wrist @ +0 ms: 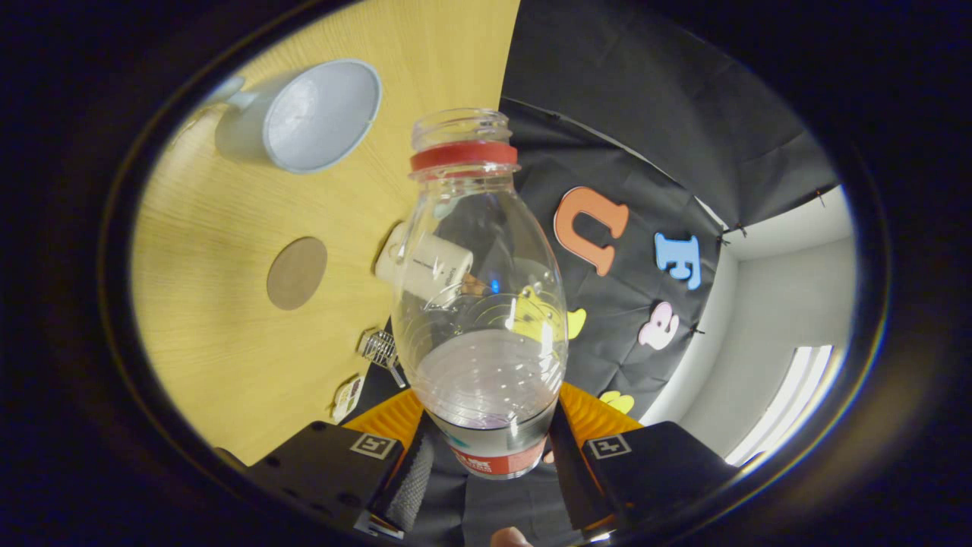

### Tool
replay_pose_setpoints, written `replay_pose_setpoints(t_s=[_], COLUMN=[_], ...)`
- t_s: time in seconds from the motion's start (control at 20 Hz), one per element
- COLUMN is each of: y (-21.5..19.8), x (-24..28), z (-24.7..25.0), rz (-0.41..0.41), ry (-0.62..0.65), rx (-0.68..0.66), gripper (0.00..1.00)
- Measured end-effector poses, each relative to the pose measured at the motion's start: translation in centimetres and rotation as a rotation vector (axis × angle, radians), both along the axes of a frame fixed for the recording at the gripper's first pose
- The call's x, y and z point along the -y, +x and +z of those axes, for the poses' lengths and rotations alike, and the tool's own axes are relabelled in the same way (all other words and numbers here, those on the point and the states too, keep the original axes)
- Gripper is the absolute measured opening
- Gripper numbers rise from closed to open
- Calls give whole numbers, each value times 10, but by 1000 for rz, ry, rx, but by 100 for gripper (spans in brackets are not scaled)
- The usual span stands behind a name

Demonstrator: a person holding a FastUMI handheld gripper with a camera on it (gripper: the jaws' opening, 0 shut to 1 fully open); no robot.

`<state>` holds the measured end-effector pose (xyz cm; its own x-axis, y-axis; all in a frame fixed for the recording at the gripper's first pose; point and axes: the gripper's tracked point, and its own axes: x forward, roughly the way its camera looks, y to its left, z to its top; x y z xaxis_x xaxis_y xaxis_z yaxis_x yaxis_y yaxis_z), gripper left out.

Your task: Take the bottle from table, then pour the juice into the cup, finally place the bottle on the coaster

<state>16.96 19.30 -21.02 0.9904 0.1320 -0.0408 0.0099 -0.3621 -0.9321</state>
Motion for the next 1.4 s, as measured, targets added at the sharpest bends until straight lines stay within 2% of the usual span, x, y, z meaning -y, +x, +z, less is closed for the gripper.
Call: replay_pose_setpoints(t_s=[0.5, 0.75, 1.1, 1.4], y=[2, 2, -7, -18], x=[1, 7, 15, 23], z=[-2, -7, -22, -30], rz=[-7, -40, -102, -144], ry=[63, 189, 513, 894], rx=[-11, -64, -214, -381], gripper=[77, 77, 77, 77])
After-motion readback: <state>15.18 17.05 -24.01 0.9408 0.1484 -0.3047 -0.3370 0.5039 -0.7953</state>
